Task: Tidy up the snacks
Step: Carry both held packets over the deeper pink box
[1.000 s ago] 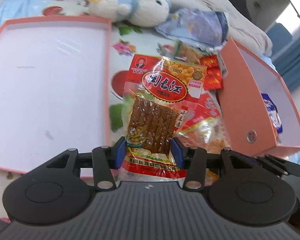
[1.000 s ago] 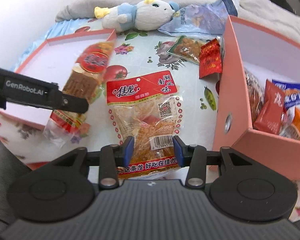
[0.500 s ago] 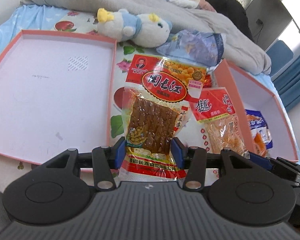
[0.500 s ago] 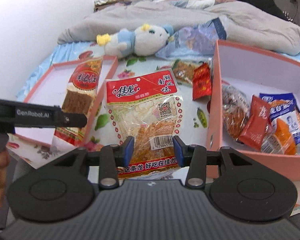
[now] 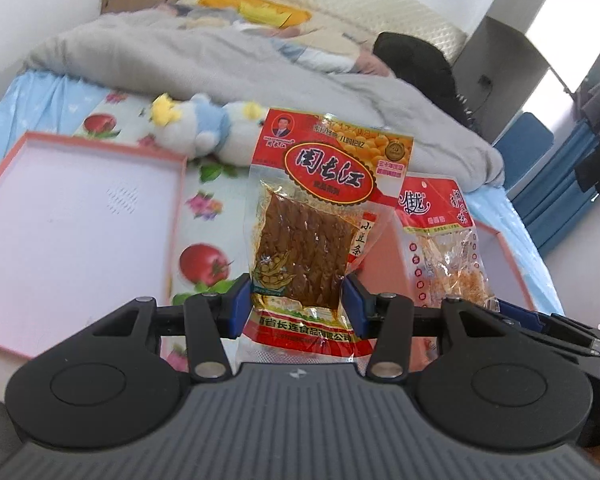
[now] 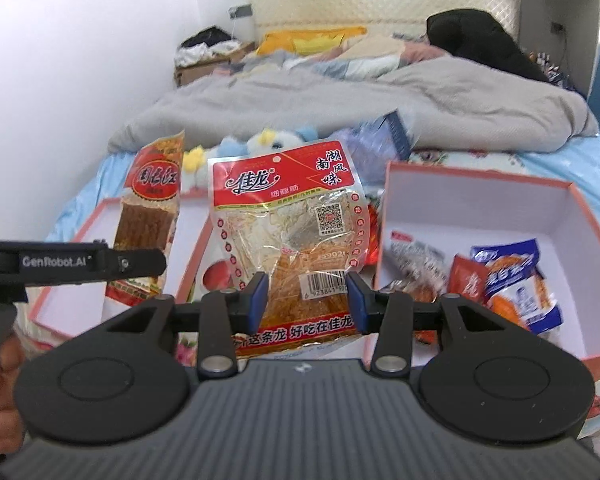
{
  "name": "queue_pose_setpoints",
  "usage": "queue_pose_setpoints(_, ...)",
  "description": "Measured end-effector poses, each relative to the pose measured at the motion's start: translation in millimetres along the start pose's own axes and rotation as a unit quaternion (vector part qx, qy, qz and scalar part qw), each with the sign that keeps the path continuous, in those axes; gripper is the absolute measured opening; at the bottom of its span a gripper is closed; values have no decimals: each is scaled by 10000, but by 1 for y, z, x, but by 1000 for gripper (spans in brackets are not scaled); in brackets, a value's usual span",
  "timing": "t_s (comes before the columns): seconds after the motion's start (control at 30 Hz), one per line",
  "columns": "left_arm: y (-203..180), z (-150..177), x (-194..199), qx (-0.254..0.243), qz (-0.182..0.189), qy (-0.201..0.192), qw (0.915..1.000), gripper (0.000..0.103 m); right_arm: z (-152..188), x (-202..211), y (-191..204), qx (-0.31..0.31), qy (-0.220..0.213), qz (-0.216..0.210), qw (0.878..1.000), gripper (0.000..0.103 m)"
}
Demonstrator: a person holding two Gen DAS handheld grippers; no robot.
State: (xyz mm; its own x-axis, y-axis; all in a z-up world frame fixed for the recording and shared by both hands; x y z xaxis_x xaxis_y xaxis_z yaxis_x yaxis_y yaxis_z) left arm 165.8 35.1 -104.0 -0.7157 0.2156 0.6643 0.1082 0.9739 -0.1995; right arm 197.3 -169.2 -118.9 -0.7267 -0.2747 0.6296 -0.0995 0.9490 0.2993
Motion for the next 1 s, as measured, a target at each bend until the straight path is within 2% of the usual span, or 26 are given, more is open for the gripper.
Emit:
queue_pose_setpoints(0.33,-66,-54,10,-360,341,-460,9977,54,-48,35,-31,-226,-555,148,9981,45)
queue_pose_setpoints(0.57,-103,-83,8,-490,568,-626,9952,54,-74,56,-47,-229,-880,192,9957,45)
queue_pose_setpoints(0.77,-135,-101,-11,-595,778,-630,9932,54,-85,58,-76,-349,-948,346,9943,45)
queue_pose_setpoints(1.0,-175,-104,-60,-733,963,-302,9922,54,-90,41,-125,-548,-796,655,9932,45)
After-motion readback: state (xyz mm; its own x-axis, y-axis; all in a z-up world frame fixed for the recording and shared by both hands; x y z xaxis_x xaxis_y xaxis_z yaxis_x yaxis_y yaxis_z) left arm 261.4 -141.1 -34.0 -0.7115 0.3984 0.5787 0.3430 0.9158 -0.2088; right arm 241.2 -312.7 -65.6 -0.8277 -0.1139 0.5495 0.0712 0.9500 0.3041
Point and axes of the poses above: each gripper's, at about its wrist camera, not at the fingertips, and x roughly against the way its jaws point, y to its left, z to its underside, the point moved 4 cm from there along -x, roughly the way its jaws point, and after that the axes turned 14 degrees about -x, right-handed, at the moved point
